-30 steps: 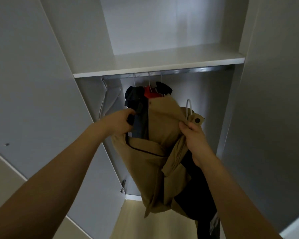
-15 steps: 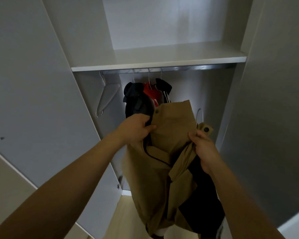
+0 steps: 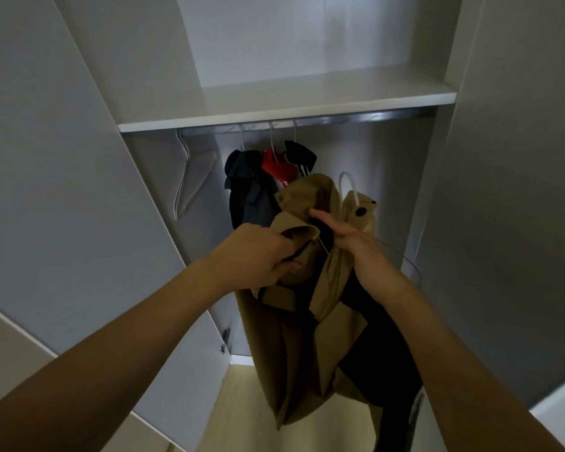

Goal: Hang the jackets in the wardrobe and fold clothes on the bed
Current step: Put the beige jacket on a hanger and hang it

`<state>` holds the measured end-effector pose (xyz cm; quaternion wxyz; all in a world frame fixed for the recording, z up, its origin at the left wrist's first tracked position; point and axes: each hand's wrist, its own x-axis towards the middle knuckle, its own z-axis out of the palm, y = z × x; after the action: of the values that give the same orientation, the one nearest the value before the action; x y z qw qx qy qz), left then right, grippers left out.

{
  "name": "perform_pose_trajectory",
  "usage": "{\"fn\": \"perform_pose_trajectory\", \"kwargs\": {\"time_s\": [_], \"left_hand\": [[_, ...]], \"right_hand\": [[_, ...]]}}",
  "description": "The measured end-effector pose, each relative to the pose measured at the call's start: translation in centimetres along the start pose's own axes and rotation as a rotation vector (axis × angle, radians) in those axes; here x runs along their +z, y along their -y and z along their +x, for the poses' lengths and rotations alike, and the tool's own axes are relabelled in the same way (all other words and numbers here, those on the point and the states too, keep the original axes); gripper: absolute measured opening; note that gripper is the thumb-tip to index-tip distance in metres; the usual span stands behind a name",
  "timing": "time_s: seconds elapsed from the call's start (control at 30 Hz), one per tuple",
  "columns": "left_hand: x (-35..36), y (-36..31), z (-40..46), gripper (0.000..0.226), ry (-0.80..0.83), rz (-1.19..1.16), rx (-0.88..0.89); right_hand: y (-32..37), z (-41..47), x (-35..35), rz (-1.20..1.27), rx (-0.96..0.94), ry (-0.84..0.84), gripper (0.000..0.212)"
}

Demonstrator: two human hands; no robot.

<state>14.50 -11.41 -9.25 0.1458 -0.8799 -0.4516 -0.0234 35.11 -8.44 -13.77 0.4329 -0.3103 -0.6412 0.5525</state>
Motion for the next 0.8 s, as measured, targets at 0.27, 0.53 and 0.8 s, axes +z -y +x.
{"fn": "perform_pose_trajectory", "kwargs": {"time_s": [0.27, 0.53, 0.8], "left_hand": [[-0.1, 0.3, -0.8, 0.045, 0.063, -0.172, -0.108], [0.7, -0.1, -1.5, 0.022, 0.057, -0.287, -0.159], [0.7, -1.9, -3.4, 0.015, -0.061, -1.097, -0.479]], "right_hand": [[0.2, -0.3, 0.6, -0.318, -0.084, 0.062, 0.045], [-0.3, -0.3, 2.0, -0.244, 0.004, 0.043, 0.013], [-0.9, -1.2, 2.9, -0.11, 0.15, 0.005, 0.02]]}}
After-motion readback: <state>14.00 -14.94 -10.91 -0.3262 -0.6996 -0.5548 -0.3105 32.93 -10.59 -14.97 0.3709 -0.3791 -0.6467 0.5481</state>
